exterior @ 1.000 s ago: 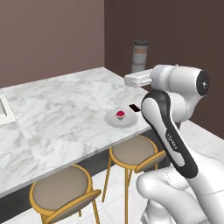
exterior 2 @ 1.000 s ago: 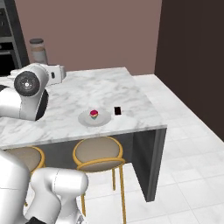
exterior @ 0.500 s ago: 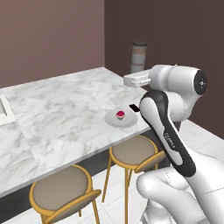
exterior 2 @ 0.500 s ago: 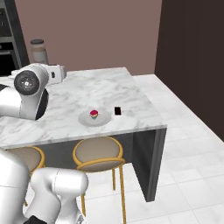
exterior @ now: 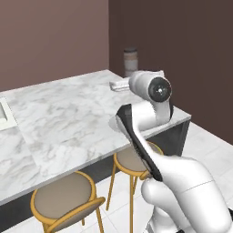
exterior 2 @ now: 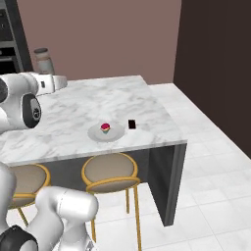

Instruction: Take the cinnamon bottle from the cabinet and place it on the dining table, next to the plate with the cupcake. Then take the chocolate from the dining counter and place it on the cupcake plate.

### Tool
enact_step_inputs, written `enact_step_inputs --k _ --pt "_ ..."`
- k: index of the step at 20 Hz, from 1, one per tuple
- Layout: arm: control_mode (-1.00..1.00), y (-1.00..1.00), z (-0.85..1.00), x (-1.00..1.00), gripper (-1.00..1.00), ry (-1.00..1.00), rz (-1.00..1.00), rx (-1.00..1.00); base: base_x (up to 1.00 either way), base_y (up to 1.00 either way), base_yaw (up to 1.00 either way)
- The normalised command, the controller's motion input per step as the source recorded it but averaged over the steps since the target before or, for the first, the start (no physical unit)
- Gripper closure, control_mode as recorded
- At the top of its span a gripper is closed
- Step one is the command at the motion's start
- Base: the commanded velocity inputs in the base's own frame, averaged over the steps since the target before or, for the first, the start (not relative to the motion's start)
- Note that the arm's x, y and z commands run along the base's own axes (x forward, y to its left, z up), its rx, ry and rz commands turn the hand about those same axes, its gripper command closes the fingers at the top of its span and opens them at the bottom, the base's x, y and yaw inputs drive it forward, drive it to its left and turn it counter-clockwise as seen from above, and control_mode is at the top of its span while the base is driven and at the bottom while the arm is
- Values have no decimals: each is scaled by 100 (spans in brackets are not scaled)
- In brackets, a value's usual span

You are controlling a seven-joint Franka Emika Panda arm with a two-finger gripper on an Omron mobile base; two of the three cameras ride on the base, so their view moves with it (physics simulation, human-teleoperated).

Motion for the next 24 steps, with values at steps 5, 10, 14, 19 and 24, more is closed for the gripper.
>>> enact_step_inputs --k 5,10,14,19,24 --pt "-100 32 -18 26 100 17 -53 -6 0 0 0" --pt "-100 20 -9 13 100 27 -55 1 0 0 0" --pt "-100 1 0 -1 100 18 -36 15 0 0 0" --pt "-100 0 -15 0 100 -4 -18 7 0 0 0" --pt "-100 -5 -44 5 100 -17 -4 -6 0 0 0"
